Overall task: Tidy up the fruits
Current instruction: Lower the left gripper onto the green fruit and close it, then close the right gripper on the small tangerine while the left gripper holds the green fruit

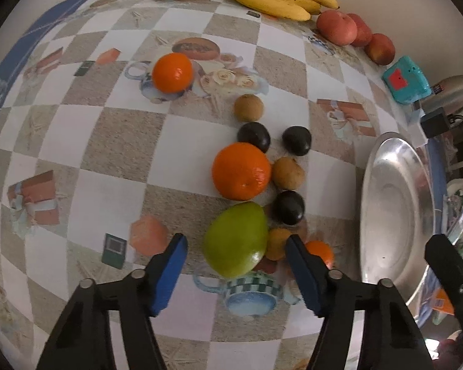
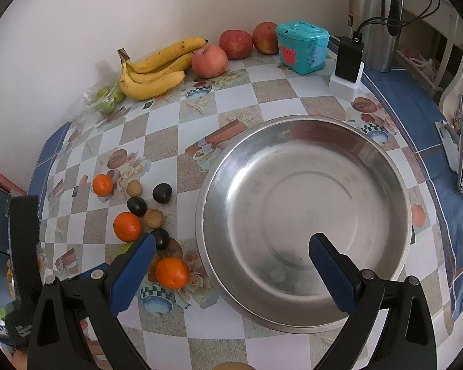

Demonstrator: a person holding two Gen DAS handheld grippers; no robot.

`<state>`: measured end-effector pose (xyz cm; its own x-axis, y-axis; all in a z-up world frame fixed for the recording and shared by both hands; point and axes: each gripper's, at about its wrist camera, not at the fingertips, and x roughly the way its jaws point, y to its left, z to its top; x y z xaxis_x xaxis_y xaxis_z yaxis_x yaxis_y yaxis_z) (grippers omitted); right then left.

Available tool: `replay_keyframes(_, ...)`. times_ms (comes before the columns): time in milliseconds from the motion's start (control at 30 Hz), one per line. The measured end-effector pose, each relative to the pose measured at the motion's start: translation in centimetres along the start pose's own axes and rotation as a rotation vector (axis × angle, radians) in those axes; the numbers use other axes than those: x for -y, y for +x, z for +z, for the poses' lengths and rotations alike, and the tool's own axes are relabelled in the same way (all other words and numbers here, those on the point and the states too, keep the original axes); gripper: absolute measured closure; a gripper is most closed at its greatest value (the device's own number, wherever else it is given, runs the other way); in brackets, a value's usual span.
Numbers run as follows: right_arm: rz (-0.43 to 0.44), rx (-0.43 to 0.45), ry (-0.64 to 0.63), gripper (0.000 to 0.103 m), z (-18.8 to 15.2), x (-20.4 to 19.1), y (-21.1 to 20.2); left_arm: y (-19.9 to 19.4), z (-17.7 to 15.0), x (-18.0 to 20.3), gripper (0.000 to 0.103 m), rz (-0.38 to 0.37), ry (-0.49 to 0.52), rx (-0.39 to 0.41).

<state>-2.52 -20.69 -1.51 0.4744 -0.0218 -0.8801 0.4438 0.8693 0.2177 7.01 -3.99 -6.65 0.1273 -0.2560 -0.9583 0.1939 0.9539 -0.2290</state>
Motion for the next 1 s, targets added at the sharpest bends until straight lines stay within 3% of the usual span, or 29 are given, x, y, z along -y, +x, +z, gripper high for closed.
replay_keyframes(133, 0.003, 0.001, -0.007, 0.003, 0.0, -0.1, -0.1, 0.1, 0.2, 0.2, 0.046, -0.028, -0.011, 0.003)
replay_keyframes(333, 0.004, 0.004, -0.015, 0.003, 0.0, -0.2, -0.2, -0.3, 0.4, -1.2, 0.051, -0.057, -0.081, 0.003)
replay_keyframes(567, -0.002, -0.002, -0.021, 0.003, -0.1, -0.3, -0.2, 0.1, 0.2, -1.3, 0.058, -0.06, -0.079, -0.016)
replay_keyframes(1000, 0.005, 0.007, -0.028, 0.003, -0.1, -0.4, -0.2, -1.0, 0.2, -2.3, 0.059, -0.061, -0.143, 0.01)
